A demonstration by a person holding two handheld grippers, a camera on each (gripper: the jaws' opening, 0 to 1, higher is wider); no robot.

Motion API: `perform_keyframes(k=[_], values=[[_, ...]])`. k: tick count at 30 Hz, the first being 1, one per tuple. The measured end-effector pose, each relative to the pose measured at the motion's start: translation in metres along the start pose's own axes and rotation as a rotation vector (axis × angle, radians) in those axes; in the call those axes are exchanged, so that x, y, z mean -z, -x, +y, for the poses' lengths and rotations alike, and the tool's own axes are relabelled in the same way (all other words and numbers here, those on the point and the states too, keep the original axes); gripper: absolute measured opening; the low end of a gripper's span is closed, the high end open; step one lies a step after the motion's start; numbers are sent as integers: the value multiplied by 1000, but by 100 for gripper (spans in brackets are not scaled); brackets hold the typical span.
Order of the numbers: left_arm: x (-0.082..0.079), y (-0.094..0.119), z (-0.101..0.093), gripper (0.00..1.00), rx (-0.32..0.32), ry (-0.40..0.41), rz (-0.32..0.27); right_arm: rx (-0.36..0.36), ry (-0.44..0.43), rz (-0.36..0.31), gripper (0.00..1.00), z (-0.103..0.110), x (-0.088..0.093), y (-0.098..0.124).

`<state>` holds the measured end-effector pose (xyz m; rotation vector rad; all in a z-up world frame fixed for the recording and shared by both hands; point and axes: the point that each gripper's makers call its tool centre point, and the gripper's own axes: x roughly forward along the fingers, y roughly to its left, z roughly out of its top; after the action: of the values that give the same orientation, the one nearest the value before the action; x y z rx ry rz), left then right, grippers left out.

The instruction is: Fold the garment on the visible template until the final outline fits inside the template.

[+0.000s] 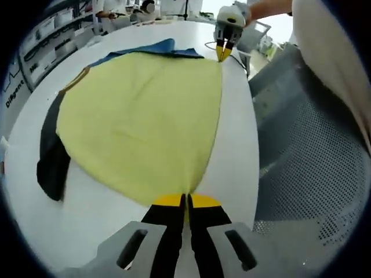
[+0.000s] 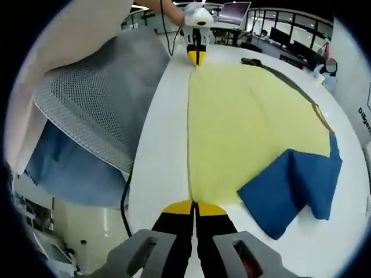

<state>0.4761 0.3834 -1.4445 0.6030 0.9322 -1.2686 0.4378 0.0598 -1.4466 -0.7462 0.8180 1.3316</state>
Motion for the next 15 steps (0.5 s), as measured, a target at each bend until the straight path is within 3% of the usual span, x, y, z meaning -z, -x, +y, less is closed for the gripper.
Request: perform_keyframes(k=[15], values=[[2,1,-5,3,9,27,-10,-23,-38,32,0,4,6,4]])
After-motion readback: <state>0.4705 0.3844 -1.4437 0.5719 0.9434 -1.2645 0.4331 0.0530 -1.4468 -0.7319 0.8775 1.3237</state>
